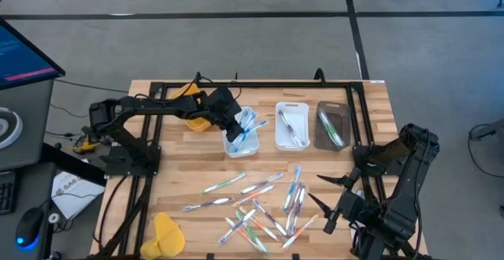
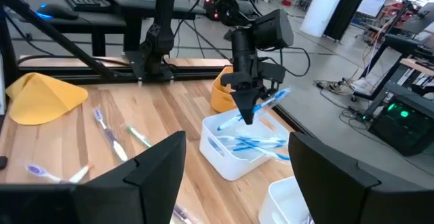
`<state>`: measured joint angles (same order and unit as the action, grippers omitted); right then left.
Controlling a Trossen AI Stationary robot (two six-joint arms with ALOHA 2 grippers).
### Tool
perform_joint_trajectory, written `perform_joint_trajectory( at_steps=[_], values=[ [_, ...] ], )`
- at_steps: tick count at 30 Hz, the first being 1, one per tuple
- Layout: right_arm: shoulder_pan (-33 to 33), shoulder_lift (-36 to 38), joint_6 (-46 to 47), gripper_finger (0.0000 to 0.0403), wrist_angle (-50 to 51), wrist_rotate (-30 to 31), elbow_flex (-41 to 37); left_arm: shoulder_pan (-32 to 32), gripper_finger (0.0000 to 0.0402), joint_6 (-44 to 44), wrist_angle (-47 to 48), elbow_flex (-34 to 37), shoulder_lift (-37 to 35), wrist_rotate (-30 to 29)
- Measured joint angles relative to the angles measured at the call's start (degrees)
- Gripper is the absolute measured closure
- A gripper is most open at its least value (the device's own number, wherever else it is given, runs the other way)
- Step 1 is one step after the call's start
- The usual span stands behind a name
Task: Pick & Place Toothbrushes
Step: Put the middle blue toothbrush into the left white bin
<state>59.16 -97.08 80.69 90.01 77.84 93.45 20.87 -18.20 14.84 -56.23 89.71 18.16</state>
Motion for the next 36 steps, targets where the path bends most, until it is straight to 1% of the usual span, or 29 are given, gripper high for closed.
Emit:
perform_joint_trajectory(
  at_steps=[3,11,15,19,24,36],
  values=[
    [-0.51,0.00,-0.29,0.0148,0.01,-0.02,0.00,0.19,0.0386,-0.11,-0.40,-0.02,0.00,-1.30],
    [-2.14,0.00,-1.62,0.0148,-0.01,-0.40,0.00,0.19,0.0380,-0.11,-0.32,-0.02,0.04,-2.20],
    [-3.24,0.00,-1.62,0.0148,-0.18,-2.44,0.00,0.19,0.0380,-0.12,-0.51,0.20,0.09,-2.56],
    [-4.16,-0.02,-1.62,0.0148,-0.47,-3.85,0.00,0.19,0.0381,-0.71,-0.43,2.03,0.13,-4.26],
    [-5.03,-0.02,-1.77,0.0148,-0.02,-3.91,0.00,0.12,0.0377,-1.57,-2.49,4.27,0.14,-4.25],
    [-5.72,-0.02,-2.59,0.0148,-0.01,-4.17,0.00,0.10,0.0373,-0.15,-3.36,4.48,0.15,-4.77]
  ],
)
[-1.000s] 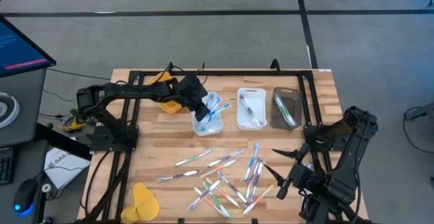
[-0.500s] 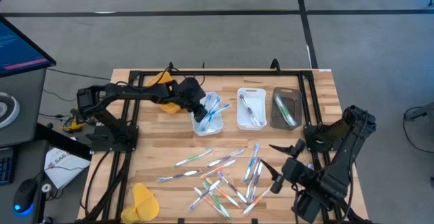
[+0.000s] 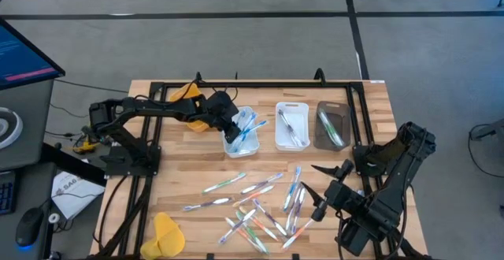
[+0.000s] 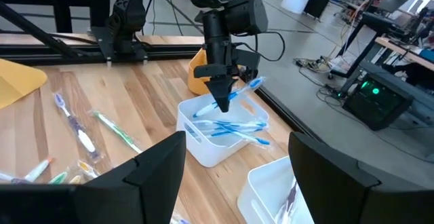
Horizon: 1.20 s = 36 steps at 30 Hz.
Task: Pick & Place Toothbrushes
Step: Put the middle blue toothbrush into the left white bin, then put the purple toothbrush into the right white bin
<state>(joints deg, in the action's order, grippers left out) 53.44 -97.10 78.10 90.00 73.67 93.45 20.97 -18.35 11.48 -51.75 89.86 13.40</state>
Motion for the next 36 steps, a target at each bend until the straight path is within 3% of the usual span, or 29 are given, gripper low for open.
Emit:
perform_joint_trajectory(
  at_steps=[5,20,24,28,36],
  values=[
    [0.01,0.00,-0.71,0.0148,0.00,0.00,0.00,0.00,0.0358,0.06,0.03,0.00,0.00,-0.03],
    [0.05,0.00,-3.53,0.0148,0.00,-0.19,0.00,0.00,0.0258,0.07,0.08,0.02,-1.75,-0.05],
    [1.15,0.25,-6.88,0.0148,-0.01,-0.25,-0.05,-0.02,0.0251,0.39,0.20,0.02,-6.99,-0.02],
    [3.68,2.62,-7.60,0.0148,0.02,-3.34,-0.04,-1.63,0.0250,6.51,-0.09,1.02,-15.12,0.37],
    [6.06,4.91,-7.10,0.0148,0.00,-4.88,-0.04,-7.23,0.0253,12.03,-1.34,13.74,-33.32,0.56]
  ],
)
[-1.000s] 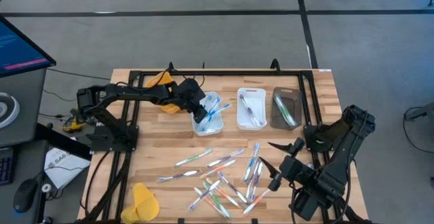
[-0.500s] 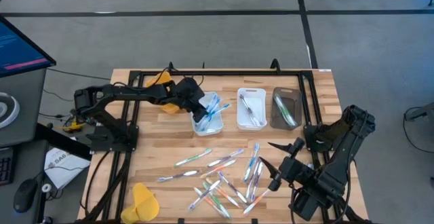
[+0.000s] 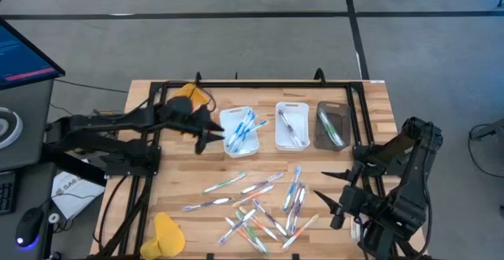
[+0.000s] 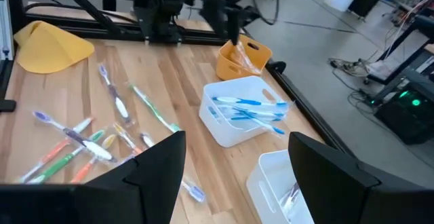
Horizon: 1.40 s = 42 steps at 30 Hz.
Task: Pick & Place Toothbrushes
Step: Put the purple toothbrush into the right white bin
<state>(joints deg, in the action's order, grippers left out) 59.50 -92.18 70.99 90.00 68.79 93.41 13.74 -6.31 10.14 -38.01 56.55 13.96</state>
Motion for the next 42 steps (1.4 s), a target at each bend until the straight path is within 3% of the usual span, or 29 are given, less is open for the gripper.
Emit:
perform_joint_trajectory(
  at_steps=[8,14,19,24,30,36,42],
  values=[
    [-3.98,5.11,3.19,0.0148,0.02,-1.55,-6.34,-4.10,0.0256,-0.10,-17.10,15.65,-11.60,0.02],
    [-3.34,13.86,16.01,0.0148,-1.00,-1.67,-21.63,-4.33,0.0258,0.03,-27.23,19.62,-13.01,0.02],
    [-0.65,19.09,23.30,0.0148,-12.21,1.25,-35.35,-4.33,0.0258,-0.09,-29.22,20.20,-12.91,0.00],
    [-0.15,19.00,11.63,0.0148,-21.57,3.35,-42.04,-5.17,0.0259,-0.12,-29.25,20.20,-12.91,0.00],
    [-3.53,15.26,-3.56,0.0148,-29.70,3.13,-42.38,-6.87,0.0259,-0.12,-29.25,20.20,-12.91,0.01],
    [-6.40,13.93,-5.56,0.0148,-36.05,2.92,-42.38,-7.54,0.0261,-0.11,-29.22,20.30,-12.89,0.01],
    [-8.40,13.93,-14.79,0.0148,-36.35,2.75,-42.38,-8.35,0.0262,-0.12,-29.97,23.95,-12.89,-0.66]
  ],
)
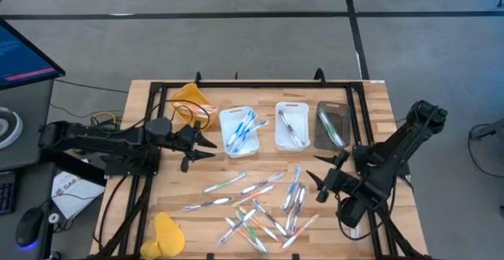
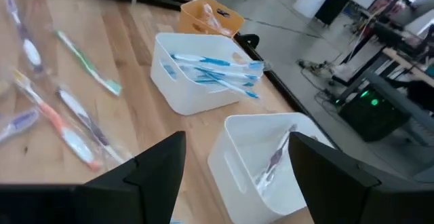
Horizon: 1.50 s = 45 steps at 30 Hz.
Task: Pick & Place Toothbrushes
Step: Put the purple toothbrush into the right white bin
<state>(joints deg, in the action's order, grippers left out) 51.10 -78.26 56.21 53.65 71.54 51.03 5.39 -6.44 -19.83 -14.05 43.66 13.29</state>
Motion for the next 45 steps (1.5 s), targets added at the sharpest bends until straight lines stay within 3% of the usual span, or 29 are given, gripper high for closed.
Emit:
perform_joint_trajectory(
  at_steps=[4,12,23,31,45],
  values=[
    [-0.56,0.00,-2.37,0.0148,-0.28,-2.86,0.00,0.11,0.0262,-0.01,-3.67,1.65,0.01,-2.80],
    [-0.49,-0.04,-3.32,0.0148,-5.19,-14.21,0.00,-0.03,0.0262,-1.62,-7.36,1.71,0.00,-2.79],
    [-3.94,-0.07,-6.60,0.0148,-2.69,-15.61,0.00,-4.98,0.0262,-2.99,-7.41,1.71,0.00,-2.77],
    [-6.70,-0.07,-17.71,0.0148,-3.28,-28.92,0.00,-7.28,0.0262,-3.07,-7.72,1.71,0.00,-2.90],
    [-7.40,-0.07,-23.83,0.0148,-7.13,-37.48,-0.02,-15.61,0.0262,0.00,-9.71,1.71,0.02,-10.99]
  ],
)
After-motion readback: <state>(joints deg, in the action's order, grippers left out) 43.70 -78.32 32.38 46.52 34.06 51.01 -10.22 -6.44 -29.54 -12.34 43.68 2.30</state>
